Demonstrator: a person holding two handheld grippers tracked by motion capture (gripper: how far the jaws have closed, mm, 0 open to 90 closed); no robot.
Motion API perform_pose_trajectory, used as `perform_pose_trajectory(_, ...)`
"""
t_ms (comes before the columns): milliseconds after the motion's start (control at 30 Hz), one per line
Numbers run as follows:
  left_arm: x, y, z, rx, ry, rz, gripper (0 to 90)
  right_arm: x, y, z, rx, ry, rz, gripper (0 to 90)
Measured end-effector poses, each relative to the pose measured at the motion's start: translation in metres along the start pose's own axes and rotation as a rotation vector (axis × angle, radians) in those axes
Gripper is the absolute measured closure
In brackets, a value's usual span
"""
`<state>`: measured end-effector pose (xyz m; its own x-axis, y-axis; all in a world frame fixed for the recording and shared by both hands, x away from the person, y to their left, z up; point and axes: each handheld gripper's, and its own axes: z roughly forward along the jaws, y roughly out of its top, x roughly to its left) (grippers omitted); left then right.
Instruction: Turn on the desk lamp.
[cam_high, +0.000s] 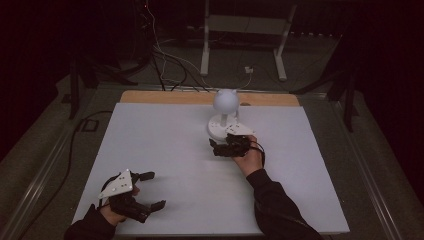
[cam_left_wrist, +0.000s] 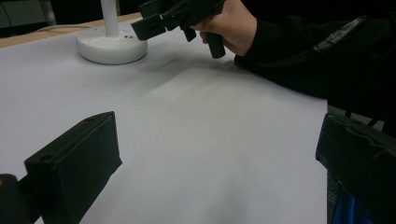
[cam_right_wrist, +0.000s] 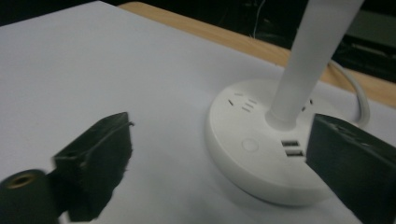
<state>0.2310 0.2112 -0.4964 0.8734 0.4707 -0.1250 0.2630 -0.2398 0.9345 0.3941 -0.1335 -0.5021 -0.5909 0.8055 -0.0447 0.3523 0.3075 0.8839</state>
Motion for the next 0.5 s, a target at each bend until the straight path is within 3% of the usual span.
perform_pose_trajectory(167,-0.0001,0.0,0.0,0.002,0.0,0.0,0.3,0.0008,-0.0005,0.0025,0.002,-0.045,0.018,18.8)
perform_pose_trajectory(200,0.0,0.0001,0.0,0.004,0.0,-0.001,0.3,0.001,0.0001,0.0028,0.005,-0.061,0.023,28.7)
perform_pose_trajectory(267,-0.0001,0.0,0.0001,0.003,0.001,-0.001,0.3,0.0005,0.0004,0.0033,0.007,-0.074,0.023,37.4)
perform_pose_trajectory(300,-0.0002,0.0,0.0001,0.003,0.001,-0.001,0.3,0.0005,0.0004,0.0033,0.007,-0.074,0.023,37.4)
perform_pose_trajectory(333,-0.0002,0.0,0.0001,0.003,0.001,0.0,0.3,-0.0003,0.0005,0.004,0.01,-0.092,0.005,45.1)
perform_pose_trajectory(400,-0.0002,0.0,0.0002,0.003,0.001,0.0,0.3,-0.0009,0.0006,0.0044,0.012,-0.096,0.003,47.1)
perform_pose_trajectory(500,-0.0004,0.0001,0.0002,0.003,0.002,0.001,0.3,-0.0035,0.0013,0.0048,0.022,-0.11,0.017,57.2)
